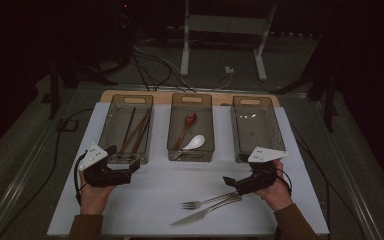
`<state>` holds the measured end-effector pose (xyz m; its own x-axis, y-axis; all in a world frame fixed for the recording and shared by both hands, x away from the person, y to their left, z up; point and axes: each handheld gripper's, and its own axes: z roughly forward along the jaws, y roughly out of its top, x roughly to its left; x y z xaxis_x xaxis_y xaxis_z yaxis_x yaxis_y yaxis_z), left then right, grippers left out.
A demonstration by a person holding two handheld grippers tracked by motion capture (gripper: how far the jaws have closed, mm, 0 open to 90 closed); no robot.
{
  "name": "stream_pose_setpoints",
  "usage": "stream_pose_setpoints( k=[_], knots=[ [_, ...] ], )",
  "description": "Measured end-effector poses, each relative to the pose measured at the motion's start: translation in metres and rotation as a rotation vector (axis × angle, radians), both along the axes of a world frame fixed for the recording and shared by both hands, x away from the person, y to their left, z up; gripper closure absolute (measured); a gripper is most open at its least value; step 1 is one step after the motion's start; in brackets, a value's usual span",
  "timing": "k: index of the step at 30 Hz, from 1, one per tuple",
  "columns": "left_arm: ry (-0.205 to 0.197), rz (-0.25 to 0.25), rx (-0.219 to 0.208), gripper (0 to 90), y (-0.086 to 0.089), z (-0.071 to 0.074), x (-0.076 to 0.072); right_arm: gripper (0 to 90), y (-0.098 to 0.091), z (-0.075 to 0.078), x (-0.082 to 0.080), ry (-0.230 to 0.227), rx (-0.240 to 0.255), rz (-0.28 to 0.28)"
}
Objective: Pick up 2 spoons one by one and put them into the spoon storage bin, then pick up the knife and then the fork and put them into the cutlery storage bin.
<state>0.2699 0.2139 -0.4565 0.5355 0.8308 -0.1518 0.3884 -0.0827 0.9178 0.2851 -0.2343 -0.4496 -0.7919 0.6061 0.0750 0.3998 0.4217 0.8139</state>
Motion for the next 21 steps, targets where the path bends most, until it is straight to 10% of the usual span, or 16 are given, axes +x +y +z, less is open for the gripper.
stream_pose_setpoints(
  k=[21],
  knots=[
    [0.005, -0.007, 0.001, 0.6, -0.003, -0.002, 0.000, 0.0, 0.029, -0.016, 0.001, 0.061, -0.135, 0.119]
  ],
)
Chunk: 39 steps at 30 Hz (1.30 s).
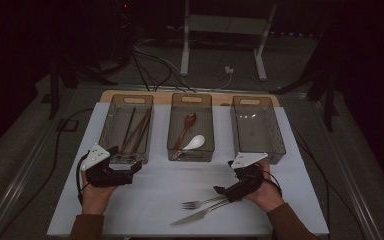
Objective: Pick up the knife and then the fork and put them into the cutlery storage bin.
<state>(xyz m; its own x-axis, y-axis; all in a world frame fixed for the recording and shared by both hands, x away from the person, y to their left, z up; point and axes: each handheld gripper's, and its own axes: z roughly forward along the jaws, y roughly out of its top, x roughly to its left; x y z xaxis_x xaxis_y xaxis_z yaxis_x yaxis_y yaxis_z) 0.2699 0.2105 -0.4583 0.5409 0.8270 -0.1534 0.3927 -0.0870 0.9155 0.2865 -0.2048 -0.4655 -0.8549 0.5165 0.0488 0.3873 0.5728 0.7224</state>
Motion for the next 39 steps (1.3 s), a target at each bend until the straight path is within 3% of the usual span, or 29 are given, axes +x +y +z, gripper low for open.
stream_pose_setpoints(
  k=[10, 18, 22, 28, 30, 34, 39],
  knots=[
    [0.006, -0.005, 0.000, 0.6, -0.001, -0.001, 0.001, 6.6, 0.014, -0.007, -0.002, 0.027, -0.082, 0.095],
    [0.007, -0.004, -0.002, 0.6, -0.001, -0.002, 0.001, 24.6, 0.024, -0.015, -0.006, 0.014, -0.122, 0.172],
    [0.010, -0.004, 0.001, 0.6, -0.001, -0.002, 0.001, 34.3, 0.029, -0.022, -0.008, 0.030, -0.154, 0.214],
    [0.007, 0.000, -0.002, 0.6, 0.000, -0.002, 0.001, 52.0, 0.038, -0.033, -0.010, 0.061, -0.211, 0.278],
    [0.007, 0.001, -0.004, 0.6, 0.001, -0.001, 0.001, 62.2, 0.041, -0.037, -0.011, 0.063, -0.241, 0.297],
    [0.004, 0.002, -0.008, 0.6, 0.001, -0.001, 0.001, 75.4, 0.043, -0.040, -0.008, 0.079, -0.253, 0.315],
    [0.002, 0.001, -0.005, 0.6, 0.000, 0.000, 0.001, 77.8, 0.041, -0.041, -0.004, 0.075, -0.250, 0.297]
  ],
)
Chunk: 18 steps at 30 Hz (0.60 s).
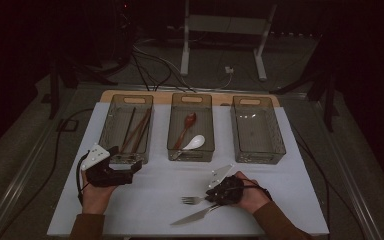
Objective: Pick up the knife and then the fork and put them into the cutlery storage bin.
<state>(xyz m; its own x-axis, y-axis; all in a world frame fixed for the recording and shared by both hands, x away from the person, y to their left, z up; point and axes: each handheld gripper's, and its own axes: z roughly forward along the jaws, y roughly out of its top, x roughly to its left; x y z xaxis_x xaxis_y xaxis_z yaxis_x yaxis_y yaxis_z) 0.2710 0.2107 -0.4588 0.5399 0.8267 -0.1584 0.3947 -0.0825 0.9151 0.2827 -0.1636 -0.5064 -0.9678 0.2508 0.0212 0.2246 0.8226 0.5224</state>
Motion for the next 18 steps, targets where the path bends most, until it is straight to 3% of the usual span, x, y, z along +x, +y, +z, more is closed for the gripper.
stream_pose_setpoints(
  k=[5, 13, 18],
  knots=[
    [0.002, -0.001, -0.002, 0.6, -0.001, 0.000, 0.000, 79.6, -0.001, -0.001, 0.004, -0.042, 0.000, -0.035],
    [0.003, -0.001, -0.001, 0.6, -0.001, 0.000, 0.000, 83.7, -0.012, -0.002, 0.020, -0.096, -0.012, -0.185],
    [0.005, -0.002, 0.000, 0.6, 0.000, -0.001, 0.000, 83.2, -0.022, -0.002, 0.028, -0.052, 0.000, -0.218]
  ],
)
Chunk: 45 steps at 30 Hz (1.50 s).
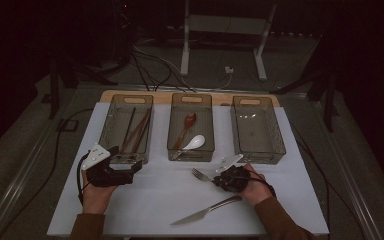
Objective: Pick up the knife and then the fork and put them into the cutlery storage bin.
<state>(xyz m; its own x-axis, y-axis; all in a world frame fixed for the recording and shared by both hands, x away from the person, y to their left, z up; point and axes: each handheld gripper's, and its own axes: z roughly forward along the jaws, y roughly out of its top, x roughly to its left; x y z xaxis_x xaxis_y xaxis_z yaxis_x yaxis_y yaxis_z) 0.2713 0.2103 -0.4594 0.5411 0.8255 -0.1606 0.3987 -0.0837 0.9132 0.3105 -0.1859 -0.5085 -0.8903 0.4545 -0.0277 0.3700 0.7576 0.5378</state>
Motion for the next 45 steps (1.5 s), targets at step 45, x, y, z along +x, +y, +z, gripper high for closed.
stream_pose_setpoints(
  k=[45],
  knots=[
    [0.005, 0.008, -0.002, 0.6, 0.001, -0.001, 0.001, 86.1, -0.011, 0.016, -0.007, -0.125, 0.062, -0.017]
  ],
)
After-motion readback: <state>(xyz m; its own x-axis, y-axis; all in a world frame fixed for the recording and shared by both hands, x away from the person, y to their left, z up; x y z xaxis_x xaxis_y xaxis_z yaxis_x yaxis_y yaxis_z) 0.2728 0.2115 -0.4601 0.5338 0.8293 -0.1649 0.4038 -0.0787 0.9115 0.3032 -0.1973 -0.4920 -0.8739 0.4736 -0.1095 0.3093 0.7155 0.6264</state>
